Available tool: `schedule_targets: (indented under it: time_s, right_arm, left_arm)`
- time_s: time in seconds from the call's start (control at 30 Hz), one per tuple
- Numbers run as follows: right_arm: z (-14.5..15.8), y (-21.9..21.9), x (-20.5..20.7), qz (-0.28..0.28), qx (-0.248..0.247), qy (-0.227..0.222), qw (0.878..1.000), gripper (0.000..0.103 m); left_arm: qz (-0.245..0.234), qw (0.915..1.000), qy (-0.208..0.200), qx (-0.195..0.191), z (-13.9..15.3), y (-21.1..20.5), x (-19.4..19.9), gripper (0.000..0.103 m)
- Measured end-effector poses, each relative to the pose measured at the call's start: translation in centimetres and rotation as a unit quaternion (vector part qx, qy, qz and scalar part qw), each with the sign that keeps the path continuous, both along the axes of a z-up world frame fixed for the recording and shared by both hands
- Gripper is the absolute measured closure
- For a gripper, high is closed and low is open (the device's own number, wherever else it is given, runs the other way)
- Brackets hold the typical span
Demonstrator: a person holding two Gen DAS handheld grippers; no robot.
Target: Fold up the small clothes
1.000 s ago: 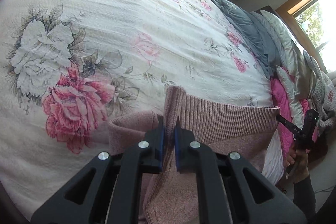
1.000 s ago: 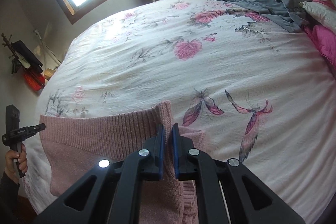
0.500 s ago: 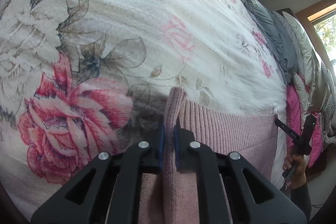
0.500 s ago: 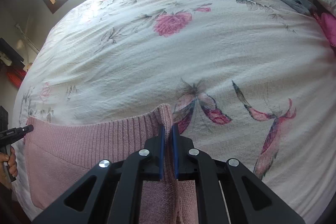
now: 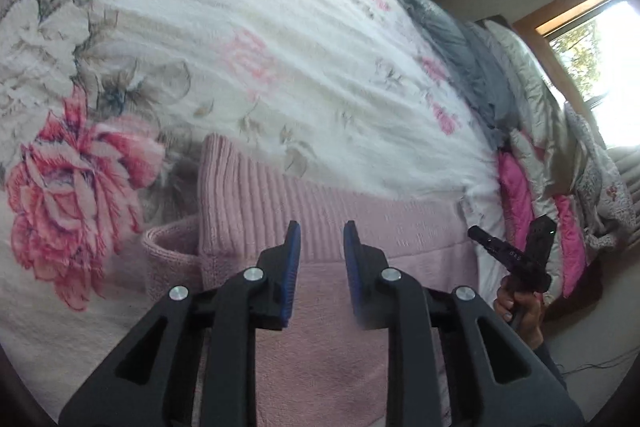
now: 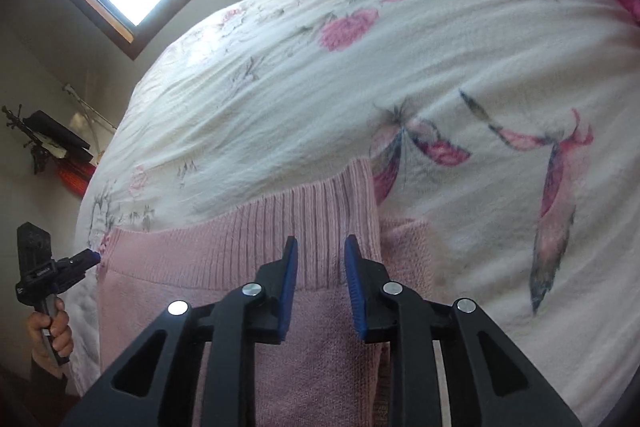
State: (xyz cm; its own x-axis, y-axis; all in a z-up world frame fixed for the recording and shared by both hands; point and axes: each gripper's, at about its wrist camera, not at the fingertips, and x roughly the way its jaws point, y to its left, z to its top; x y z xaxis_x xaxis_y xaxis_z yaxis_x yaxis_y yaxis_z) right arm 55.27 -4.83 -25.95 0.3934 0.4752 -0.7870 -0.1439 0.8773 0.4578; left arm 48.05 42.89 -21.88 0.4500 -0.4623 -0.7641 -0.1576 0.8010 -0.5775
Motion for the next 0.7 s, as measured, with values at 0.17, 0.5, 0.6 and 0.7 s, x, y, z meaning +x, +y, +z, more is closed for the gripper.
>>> schedule_targets:
  time_s: [0.17, 0.5, 0.6, 0.7]
  right_arm:
    - [-3.0, -1.6, 1.5, -0.026, 0.024, 0.047, 0.998, 0.103]
    - [-2.0, -2.0, -8.3, 0.024, 0.057, 0.034, 0.997, 0.103]
    - [-3.6, -3.2, -8.3, 0.004, 0.082, 0.053, 0.995, 0.103]
    - [-1.0, -2.5, -9.5, 0.003, 0.1, 0.043, 0.994, 0.089]
  left_arm:
    - [0.036, 0.9981, 0.05, -0.004, -3.9, 1.8, -0.1, 0.102]
    - [-0.016, 0.9995, 0.007, -0.027, -3.3, -1.1, -9.6, 0.096]
    - [-0.001, 0.9997, -0.001, -0.024, -4.8, -0.1, -11.0, 0.103]
    - [0.009, 0.9968, -0.045, -0.066, -2.7, -0.4, -13.0, 0.06]
